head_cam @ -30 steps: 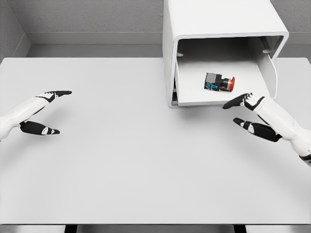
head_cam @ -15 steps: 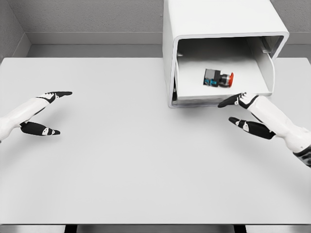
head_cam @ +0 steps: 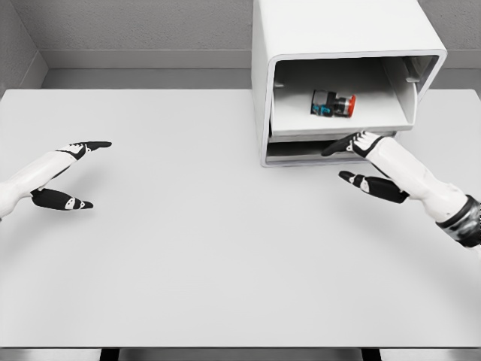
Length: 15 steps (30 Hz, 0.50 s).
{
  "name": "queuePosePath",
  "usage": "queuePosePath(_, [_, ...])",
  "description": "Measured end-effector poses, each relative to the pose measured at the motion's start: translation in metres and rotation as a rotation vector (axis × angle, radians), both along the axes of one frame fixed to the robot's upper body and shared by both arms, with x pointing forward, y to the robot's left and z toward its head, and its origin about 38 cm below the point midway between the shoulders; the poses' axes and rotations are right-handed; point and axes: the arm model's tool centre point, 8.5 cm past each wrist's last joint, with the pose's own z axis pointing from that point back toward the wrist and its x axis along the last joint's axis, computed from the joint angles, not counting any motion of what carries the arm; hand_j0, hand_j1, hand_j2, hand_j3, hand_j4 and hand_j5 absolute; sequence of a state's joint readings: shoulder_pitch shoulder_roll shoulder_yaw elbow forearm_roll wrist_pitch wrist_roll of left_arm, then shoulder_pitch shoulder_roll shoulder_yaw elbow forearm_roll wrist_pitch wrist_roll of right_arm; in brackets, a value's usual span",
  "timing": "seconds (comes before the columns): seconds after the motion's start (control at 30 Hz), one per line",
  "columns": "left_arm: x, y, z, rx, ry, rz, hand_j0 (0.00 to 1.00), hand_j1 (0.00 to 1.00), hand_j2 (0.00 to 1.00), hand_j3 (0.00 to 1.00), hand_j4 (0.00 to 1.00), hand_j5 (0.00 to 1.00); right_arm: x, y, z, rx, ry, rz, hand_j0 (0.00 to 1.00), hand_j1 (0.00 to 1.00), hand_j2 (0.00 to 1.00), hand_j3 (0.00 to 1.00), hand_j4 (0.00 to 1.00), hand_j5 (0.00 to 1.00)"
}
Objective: Slide open multi-storey tabletop storage cabinets and put open load switch and slide close multi-storey tabletop storage cabinets
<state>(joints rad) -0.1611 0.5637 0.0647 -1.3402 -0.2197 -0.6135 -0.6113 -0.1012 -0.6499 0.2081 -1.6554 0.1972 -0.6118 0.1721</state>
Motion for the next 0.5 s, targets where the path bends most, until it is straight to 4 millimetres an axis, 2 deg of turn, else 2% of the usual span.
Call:
queuePosePath(0.3, [-0.003, 0.002, -0.003, -0.003, 0.009, 0.007, 1.0, 1.0, 1.0, 1.0, 1.0, 1.0, 0.016, 0.003, 0.0, -0.001, 0.0, -0.003, 0.67, 0.67, 0.67, 0.67, 0.67, 0.67])
queuePosePath(0.5, [-0.003, 0.008, -0.002, -0.005, 0.005, 0.022, 1.0, 1.0, 1.0, 1.0, 1.0, 1.0, 0.009, -0.001, -0.011, -0.01, 0.034, -0.007, 0.67, 0.67, 0.67, 0.67, 0.67, 0.67])
